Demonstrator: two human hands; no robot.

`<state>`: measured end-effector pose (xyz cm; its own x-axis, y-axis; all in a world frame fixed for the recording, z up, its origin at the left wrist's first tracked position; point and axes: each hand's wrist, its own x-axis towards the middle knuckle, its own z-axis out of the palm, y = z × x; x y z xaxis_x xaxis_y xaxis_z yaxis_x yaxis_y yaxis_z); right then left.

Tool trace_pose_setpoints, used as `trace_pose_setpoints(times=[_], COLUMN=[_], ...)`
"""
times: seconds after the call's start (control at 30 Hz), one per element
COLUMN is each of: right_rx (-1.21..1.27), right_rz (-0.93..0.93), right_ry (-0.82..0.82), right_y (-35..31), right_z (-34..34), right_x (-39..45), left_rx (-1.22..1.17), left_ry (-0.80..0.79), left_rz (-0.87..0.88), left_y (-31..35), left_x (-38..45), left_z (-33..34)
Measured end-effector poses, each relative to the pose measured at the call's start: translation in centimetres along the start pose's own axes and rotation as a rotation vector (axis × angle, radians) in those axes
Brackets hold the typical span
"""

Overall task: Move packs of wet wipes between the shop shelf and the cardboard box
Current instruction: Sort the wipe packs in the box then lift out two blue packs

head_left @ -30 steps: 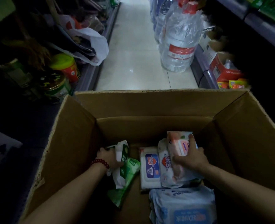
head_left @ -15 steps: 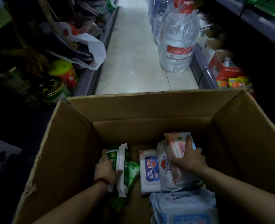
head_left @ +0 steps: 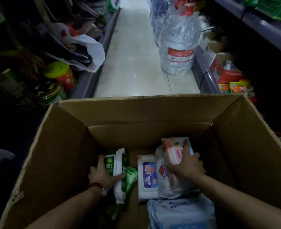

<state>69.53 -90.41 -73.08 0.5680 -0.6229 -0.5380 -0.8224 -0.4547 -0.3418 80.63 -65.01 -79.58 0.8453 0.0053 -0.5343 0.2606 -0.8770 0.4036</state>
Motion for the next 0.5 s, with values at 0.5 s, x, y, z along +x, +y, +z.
trace_pose_setpoints(times=[0.5], right_rx=[-0.037], right_rz=[0.026], right_ry=[-0.037], right_y=[-0.5], right_z=[-0.1], right_x=[0.2], left_rx=[-0.079], left_ry=[-0.079], left_rz=[-0.069], left_y=[1.1], left_x=[0.8], left_z=[0.7])
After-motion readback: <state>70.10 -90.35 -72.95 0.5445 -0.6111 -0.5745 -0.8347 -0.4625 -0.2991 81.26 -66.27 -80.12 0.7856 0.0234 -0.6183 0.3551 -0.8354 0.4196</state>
